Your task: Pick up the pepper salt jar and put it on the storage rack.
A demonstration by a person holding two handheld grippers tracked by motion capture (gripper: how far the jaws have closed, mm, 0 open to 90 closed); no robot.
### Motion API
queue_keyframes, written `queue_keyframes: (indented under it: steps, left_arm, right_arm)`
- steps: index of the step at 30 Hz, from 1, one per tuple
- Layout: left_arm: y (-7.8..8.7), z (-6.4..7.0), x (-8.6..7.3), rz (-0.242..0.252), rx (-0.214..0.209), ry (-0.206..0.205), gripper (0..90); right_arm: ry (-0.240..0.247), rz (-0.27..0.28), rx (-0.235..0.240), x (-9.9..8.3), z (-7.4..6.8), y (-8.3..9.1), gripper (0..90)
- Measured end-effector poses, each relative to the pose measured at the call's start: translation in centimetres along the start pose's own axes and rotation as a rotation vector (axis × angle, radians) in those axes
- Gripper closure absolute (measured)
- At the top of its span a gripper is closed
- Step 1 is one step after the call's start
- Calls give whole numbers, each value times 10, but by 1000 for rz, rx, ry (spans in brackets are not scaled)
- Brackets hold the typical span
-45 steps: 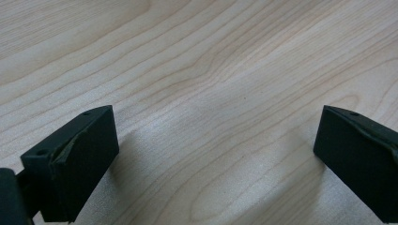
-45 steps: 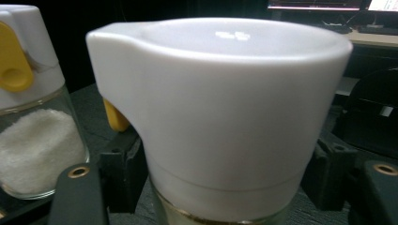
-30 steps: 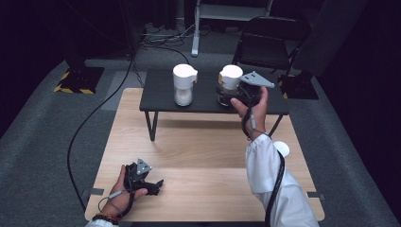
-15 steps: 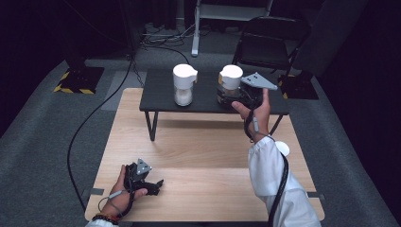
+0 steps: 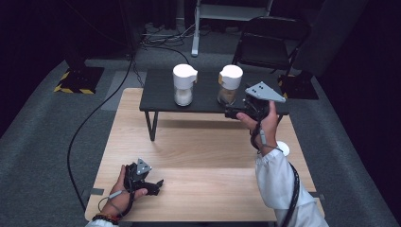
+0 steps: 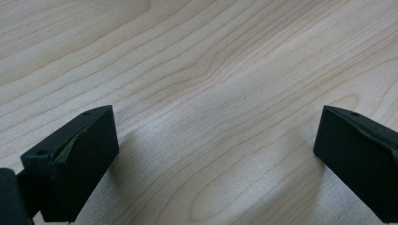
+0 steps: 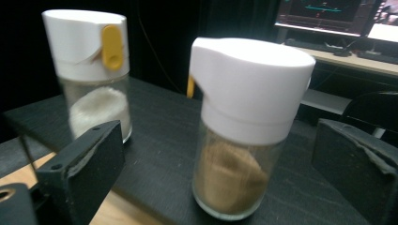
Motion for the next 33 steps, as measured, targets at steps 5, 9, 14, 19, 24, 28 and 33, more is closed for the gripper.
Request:
queue_keyframes:
  steps: [5,9,14,19,24,28,33]
  left_arm:
    - [0,0,0,0,0,0,1]
    - [0,0,0,0,0,0,1]
    - [0,0,0,0,0,0,1]
    - [0,0,0,0,0,0,1]
    - [0,0,0,0,0,0,1]
    - [0,0,0,0,-1,-1,1]
    - [0,0,0,0,0,0,1]
  right_arm:
    - [7,15,5,-6,0,14,35]
    - [22,24,19,-10,0,29,33]
    - [42,20,26,-18,4,49,26]
    - [46,9,26,-27,11,64,23]
    - [42,-10,25,-37,16,71,23]
    - [38,-21,24,-44,20,75,23]
    - [43,-31,14,-52,23,84,23]
Point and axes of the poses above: each handheld gripper's, and its own axes: y roughly backward along the jaws, x roughly out of its top, z roughly to its right, the point moved 2 cm from there along -y, roughly forward along the jaws, and after that the axes turned 11 degrees about -y, right-handed, at the moved point
